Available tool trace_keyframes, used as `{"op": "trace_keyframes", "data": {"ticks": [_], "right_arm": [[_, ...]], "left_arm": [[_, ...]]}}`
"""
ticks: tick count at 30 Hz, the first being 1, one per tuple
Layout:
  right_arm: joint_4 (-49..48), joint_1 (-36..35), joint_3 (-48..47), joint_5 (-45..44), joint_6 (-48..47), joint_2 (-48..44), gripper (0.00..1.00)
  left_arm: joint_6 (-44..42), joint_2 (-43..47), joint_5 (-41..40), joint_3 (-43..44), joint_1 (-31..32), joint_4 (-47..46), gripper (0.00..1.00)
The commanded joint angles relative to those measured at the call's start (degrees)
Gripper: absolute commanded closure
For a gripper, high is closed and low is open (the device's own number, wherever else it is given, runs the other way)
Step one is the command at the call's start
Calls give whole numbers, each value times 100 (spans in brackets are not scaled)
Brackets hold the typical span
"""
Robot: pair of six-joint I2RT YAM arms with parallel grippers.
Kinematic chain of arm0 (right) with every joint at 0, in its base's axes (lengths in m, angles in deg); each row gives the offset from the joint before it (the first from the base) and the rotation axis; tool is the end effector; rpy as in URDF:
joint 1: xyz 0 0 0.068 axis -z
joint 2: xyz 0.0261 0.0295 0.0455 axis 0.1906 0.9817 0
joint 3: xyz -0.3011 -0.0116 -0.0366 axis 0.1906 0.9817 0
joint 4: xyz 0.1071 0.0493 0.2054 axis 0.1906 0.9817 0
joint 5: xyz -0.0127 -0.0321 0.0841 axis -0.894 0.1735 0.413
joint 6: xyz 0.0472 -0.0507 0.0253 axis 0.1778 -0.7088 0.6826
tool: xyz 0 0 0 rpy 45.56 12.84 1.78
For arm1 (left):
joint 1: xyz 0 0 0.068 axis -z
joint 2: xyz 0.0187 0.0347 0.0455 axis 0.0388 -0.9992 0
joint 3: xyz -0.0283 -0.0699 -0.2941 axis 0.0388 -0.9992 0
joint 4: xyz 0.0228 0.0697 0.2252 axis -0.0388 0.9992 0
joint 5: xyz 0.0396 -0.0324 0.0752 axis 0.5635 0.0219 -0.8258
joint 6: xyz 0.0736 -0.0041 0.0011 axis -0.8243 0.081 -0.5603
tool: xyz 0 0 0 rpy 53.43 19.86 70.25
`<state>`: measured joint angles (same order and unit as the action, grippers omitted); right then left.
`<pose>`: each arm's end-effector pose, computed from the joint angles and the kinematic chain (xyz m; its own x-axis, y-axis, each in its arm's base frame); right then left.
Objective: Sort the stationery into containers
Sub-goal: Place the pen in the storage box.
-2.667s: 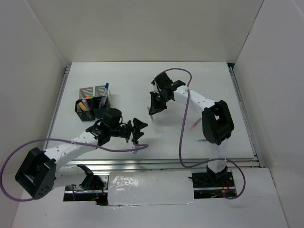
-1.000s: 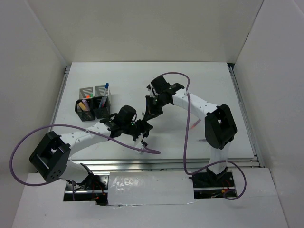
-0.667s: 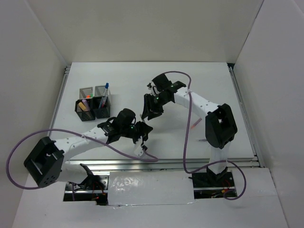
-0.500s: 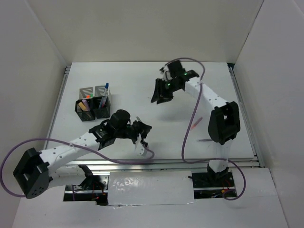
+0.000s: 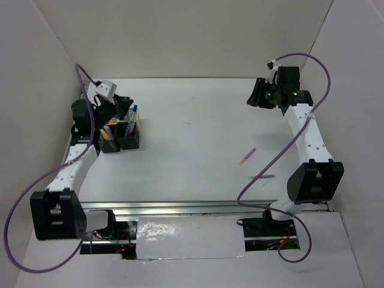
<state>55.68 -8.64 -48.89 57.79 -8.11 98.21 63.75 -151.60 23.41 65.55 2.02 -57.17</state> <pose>0.3471 0.0032 0.3859 -0.6535 0.1704 -0.7375 -0.0812 0.9529 0.2921 0.2608 -0.0297 0.3892 0.0744 -0.0356 -0.9966 0.4965 0.8680 0.0061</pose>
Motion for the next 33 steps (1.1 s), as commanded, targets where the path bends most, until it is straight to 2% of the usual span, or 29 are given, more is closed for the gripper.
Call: {"op": "trace_keyframes", "data": {"ticks": [1, 5, 10, 16, 18, 22, 25, 33], "right_arm": [[-362, -182, 442, -271, -394, -302, 52], [-441, -209, 759, -263, -438, -460, 53], [-485, -367, 987, -184, -588, -627, 53], [-82, -376, 908, -236, -614, -241, 52], [24, -384, 961, -263, -710, -206, 52], [287, -402, 1014, -420, -1167, -101, 51], [534, -419, 961, -456, -1430, 49, 51], [1044, -560, 1023, -1000, -1773, 637, 51]], "left_arm": [[1187, -839, 966, 376, -689, -534, 100], [968, -1315, 966, 350, -998, -1210, 100], [467, -1579, 1071, 378, -1174, -1219, 100], [-166, -1781, 1089, 61, -1175, -1527, 98], [-463, -1878, 1098, -44, -1192, -1554, 94], [-527, -1931, 1151, -168, -1218, -1571, 84], [-571, -1896, 1186, -238, -1201, -1580, 69], [-633, -1694, 1203, -142, -1166, -1317, 45]]}}
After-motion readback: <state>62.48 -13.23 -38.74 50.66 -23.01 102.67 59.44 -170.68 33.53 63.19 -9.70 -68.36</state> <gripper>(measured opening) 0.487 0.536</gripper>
